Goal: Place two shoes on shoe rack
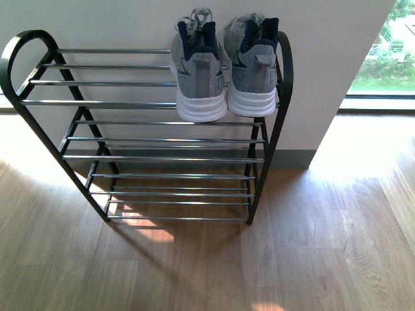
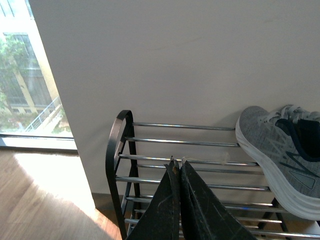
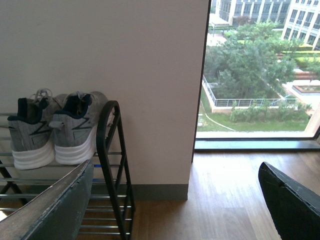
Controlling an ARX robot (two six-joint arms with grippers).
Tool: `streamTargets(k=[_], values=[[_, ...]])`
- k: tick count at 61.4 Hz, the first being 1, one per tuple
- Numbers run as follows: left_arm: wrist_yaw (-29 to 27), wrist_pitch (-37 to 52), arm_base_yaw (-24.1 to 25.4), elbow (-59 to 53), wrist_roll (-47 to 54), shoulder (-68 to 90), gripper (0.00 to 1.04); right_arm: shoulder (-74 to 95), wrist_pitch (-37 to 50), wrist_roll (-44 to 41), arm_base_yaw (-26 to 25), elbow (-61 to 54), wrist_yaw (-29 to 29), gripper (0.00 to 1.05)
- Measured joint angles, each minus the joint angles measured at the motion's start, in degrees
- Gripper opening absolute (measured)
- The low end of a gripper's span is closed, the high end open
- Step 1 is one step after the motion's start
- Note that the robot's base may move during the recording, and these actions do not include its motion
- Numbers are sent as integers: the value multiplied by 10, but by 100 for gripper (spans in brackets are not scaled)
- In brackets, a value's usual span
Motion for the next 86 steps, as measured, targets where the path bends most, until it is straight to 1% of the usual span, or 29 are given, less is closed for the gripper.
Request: streamTargets(k=[5,16,18,19,22,26,45,65,86], values=[[8,-6,9,-27,0,-18,1,0,0,0,0,0,0,96],[24,-52,24,-57,1,-99,1,0,0,0,0,0,0,96],[38,-61,33,-62,0,-113,1,0,0,0,0,0,0,96],[54,-69,42,-65,1,-123,1,0,0,0,0,0,0,96],[63,-90,60,-75,1,-151,1,0,0,0,0,0,0,96],[63,-112,67,-81,1,-180,1,0,0,0,0,0,0,96],[68,-236,68,-104,1,-329,1,0,0,0,0,0,0,96],[68,-356,68,-104,1,-461,1,0,0,0,0,0,0,96],[68,-438,68,-104,1,-547,1,0,0,0,0,0,0,96]])
